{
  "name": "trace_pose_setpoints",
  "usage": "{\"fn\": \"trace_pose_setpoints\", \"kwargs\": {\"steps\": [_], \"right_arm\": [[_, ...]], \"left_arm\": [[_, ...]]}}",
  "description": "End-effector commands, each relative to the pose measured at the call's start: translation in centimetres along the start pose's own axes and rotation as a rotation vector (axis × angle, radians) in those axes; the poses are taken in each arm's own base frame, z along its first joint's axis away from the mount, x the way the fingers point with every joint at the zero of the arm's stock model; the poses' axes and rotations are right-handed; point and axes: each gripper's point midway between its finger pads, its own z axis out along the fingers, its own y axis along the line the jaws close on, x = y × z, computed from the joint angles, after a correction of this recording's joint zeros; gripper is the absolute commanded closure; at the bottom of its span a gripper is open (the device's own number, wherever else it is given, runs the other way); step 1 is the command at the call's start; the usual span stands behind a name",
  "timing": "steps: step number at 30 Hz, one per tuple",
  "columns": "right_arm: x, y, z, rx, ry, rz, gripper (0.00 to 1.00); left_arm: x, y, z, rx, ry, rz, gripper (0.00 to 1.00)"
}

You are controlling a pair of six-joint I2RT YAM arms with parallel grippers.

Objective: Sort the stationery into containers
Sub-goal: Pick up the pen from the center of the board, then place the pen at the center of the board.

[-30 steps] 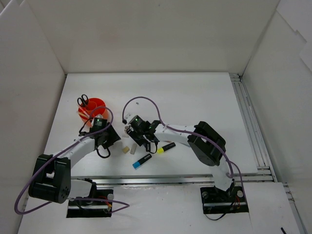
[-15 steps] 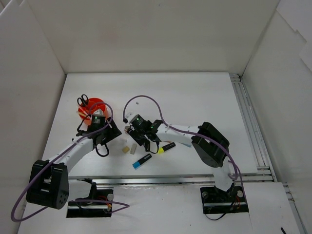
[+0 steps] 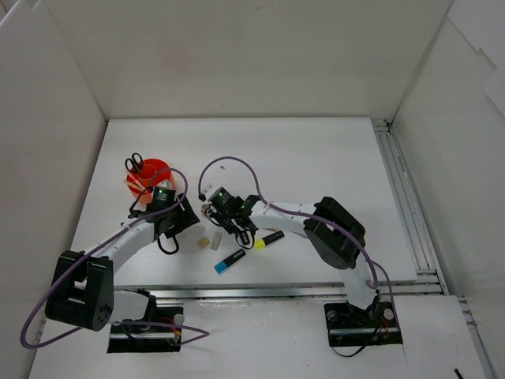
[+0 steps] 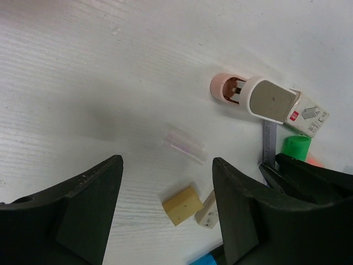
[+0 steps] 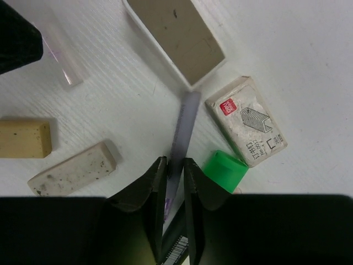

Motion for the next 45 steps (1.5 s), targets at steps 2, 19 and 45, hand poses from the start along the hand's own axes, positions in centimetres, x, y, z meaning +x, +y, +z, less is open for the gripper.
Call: {"fn": "trace_pose_setpoints", "kwargs": {"steps": [2, 19, 45], "right_arm": [[-2.6, 0.1, -0.8, 0.004, -0.062, 0.004, 0.93], [-7.4, -10.0, -11.9, 0.046, -0.300, -0.408, 1.00], [10.3, -20.8, -9.0, -0.485, 0.386, -1.289, 0.80]], "left_arm": [[-1.3, -1.8, -0.7, 0.048, -0.039, -0.008, 0.39], [-1.1, -2.0, -0.7, 0.033, -0.016, -0.026, 0.39], [-0.9, -2.2, -2.2, -0.004, 0.126, 0.252, 0.36]]}}
